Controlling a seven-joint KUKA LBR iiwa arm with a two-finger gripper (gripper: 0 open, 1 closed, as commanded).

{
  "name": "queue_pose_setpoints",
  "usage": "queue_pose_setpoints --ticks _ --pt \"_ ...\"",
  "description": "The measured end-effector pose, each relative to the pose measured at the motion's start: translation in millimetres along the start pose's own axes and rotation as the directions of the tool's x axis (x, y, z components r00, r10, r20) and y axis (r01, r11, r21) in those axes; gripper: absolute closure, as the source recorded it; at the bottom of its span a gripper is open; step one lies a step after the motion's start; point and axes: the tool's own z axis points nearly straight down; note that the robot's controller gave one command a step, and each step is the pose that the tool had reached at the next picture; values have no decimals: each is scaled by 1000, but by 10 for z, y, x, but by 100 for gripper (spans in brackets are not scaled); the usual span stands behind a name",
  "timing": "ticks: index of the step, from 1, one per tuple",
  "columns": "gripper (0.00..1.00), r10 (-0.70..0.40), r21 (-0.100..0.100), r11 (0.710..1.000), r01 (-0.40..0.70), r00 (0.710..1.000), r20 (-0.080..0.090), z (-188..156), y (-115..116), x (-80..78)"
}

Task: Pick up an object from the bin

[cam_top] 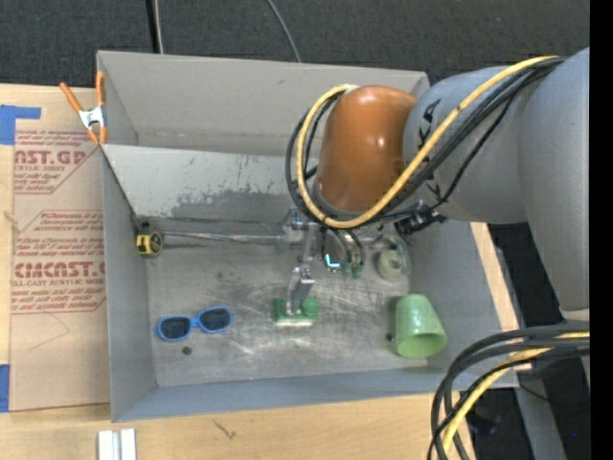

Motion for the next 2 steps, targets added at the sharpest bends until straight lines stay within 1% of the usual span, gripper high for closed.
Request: queue_pose_setpoints --ticks 1,2 --pt "0 -665 10 747 665 746 16 761 237 383" --pt "0 -716 8 698 716 698 10 711 -119 88"
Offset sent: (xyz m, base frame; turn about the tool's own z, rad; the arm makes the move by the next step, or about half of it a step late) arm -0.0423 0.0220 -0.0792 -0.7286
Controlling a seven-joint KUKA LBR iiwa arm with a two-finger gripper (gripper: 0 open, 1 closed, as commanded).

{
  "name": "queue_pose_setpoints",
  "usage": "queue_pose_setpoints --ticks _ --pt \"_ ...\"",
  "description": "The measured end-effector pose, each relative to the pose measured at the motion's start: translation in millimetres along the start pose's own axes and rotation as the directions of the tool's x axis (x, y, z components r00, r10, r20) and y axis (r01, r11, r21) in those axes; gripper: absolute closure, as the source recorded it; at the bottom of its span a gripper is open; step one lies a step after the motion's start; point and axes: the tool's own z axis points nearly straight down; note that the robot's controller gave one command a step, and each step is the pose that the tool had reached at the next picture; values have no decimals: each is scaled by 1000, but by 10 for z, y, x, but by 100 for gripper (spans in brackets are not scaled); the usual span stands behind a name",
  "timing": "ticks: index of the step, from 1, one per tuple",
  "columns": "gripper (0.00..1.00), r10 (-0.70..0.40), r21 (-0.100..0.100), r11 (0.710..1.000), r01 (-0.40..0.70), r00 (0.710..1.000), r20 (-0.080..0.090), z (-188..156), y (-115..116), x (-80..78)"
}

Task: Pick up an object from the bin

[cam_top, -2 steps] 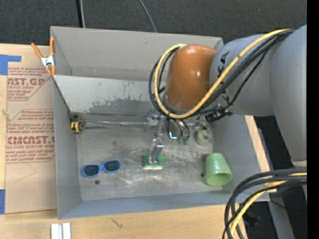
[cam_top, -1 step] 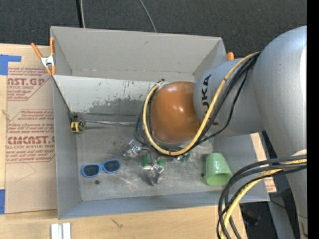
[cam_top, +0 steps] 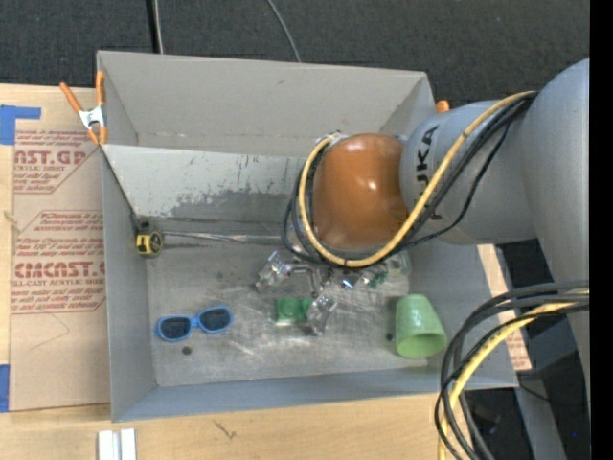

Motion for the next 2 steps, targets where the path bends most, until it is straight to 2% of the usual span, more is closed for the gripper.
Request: queue_pose_setpoints --ticks 1,2 --pt "100 0 0 1000 0 1000 3 -23 9 -19" --pt "100 29 3 1000 -29 1000 4 -1776 126 -35"
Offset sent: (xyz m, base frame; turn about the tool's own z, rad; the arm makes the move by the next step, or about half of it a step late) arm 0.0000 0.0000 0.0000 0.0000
